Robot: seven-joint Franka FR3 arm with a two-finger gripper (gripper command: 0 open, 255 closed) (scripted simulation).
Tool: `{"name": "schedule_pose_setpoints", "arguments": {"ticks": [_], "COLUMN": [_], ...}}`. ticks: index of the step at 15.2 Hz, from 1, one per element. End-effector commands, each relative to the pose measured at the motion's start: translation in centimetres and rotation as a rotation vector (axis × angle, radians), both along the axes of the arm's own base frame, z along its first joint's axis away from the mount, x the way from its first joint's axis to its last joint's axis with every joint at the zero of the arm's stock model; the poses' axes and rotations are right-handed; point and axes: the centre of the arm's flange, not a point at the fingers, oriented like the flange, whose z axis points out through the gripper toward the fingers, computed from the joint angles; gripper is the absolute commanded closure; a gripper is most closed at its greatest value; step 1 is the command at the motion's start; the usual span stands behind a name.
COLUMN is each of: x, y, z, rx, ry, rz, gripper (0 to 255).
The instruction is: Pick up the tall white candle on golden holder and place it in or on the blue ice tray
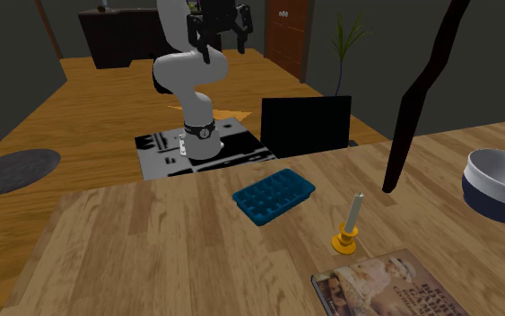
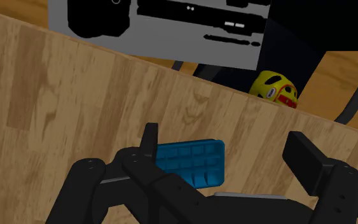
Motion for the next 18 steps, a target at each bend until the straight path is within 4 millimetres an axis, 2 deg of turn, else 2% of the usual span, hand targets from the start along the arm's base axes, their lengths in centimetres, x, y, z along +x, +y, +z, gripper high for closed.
{"name": "schedule_pose_setpoints", "arguments": {"ticks": [1,18], "x": [0.0,18.7], "y": [0.0,6.5], "z": [0.0,-8.8], "rx": [0.000,-0.066], "ry": [0.000,-0.078], "rz": [0.000,0.062], "gripper": [0,0]}}
